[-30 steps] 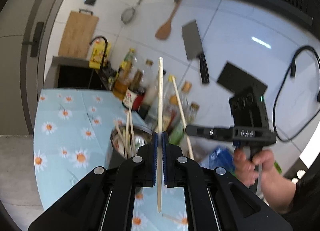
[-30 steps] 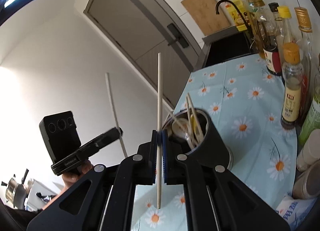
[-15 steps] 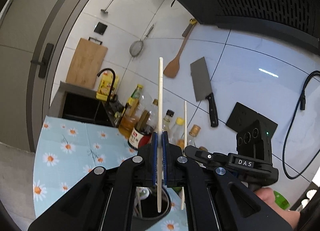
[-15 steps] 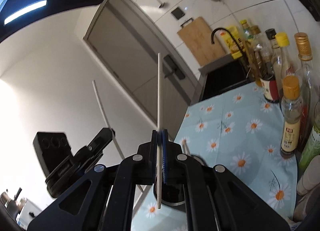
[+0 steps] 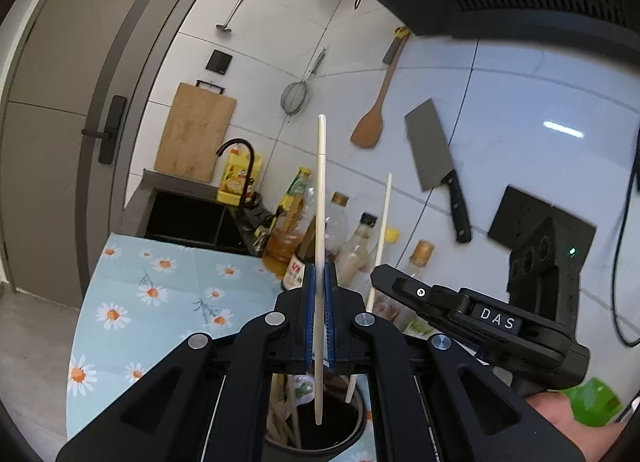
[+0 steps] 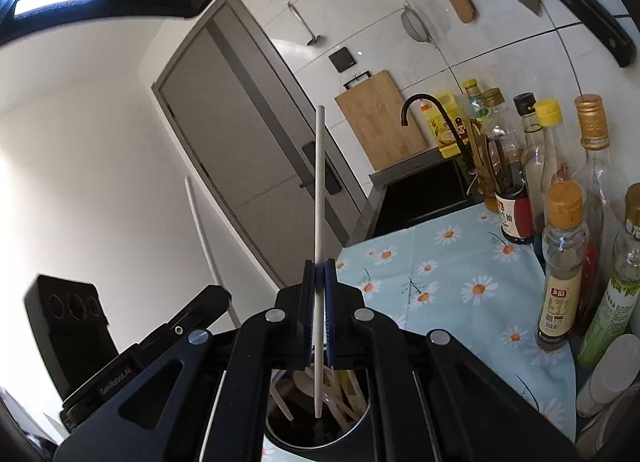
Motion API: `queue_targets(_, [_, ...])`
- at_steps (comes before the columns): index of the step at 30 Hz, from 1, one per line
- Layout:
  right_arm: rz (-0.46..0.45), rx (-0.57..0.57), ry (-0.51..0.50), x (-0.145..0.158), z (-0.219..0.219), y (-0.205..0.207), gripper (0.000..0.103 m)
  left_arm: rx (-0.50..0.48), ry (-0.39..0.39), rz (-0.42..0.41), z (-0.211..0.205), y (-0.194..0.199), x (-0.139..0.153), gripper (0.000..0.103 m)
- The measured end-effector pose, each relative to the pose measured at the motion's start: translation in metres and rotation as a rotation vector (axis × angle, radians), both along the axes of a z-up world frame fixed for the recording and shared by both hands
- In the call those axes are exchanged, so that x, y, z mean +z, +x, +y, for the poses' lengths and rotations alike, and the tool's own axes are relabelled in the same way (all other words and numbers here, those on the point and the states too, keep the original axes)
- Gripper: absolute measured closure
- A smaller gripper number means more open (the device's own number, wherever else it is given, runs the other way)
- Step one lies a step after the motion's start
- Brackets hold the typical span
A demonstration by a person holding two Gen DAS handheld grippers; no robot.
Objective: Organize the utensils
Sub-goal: 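Lift both chopsticks upright and carry them over the black holder, then lower both chopsticks into the holder and open both grippers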
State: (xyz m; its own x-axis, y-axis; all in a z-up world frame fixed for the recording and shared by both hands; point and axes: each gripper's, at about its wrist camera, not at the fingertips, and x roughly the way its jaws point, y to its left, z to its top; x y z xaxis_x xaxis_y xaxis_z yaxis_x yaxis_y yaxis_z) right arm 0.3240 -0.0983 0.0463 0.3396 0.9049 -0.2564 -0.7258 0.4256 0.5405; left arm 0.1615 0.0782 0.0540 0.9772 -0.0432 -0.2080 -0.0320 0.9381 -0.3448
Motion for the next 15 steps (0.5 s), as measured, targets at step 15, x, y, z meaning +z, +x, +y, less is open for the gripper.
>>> queue_targets(15, [-0.019,-0.004,-0.094,-0.028,0.01,-0.012,0.082,0.047,-0.011,0.092,0.002,-0.001,-0.031,0.098])
